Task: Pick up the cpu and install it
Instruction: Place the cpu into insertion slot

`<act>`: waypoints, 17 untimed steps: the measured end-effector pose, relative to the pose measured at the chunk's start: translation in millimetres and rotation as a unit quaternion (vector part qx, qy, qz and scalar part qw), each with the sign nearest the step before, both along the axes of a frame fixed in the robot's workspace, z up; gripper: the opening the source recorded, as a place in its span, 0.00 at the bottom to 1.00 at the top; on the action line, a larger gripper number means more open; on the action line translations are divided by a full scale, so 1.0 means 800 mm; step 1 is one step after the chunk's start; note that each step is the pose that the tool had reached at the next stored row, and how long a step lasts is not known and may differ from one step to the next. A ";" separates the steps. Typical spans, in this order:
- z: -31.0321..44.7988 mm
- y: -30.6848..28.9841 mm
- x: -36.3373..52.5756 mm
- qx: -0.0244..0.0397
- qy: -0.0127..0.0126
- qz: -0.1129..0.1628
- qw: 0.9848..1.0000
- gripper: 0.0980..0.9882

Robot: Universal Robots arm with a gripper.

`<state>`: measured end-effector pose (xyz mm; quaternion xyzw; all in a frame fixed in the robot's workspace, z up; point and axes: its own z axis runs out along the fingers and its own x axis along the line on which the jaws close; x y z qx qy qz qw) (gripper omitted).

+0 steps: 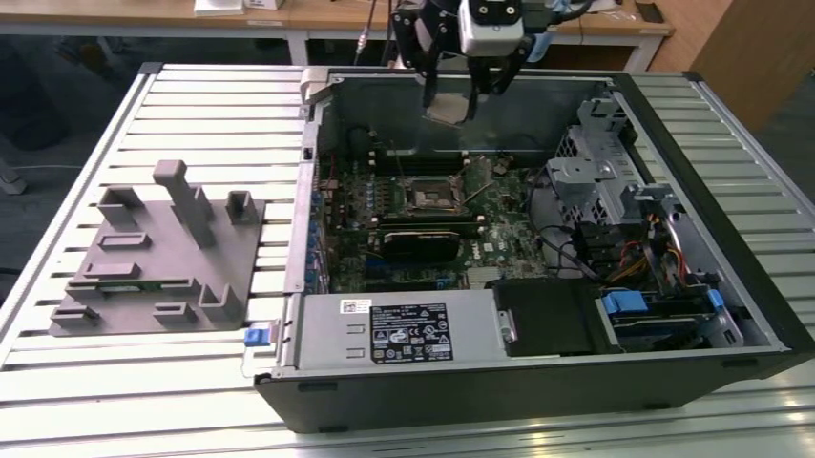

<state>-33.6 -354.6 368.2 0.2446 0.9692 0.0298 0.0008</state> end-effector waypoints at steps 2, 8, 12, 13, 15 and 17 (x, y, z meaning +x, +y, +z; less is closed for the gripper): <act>-0.0009 0.0000 0.000 0.000 0.000 -0.018 1.000 0.49; -0.0044 -0.0001 0.000 0.000 0.000 -0.072 0.997 0.49; -0.0107 0.0000 0.000 0.000 0.000 -0.122 0.993 0.49; -0.0118 -0.0001 0.000 -0.001 0.000 -0.130 0.992 0.49; -0.0138 0.0000 0.000 -0.001 0.000 -0.147 0.989 0.49; -0.0160 -0.0001 0.000 -0.001 0.000 -0.164 0.986 0.49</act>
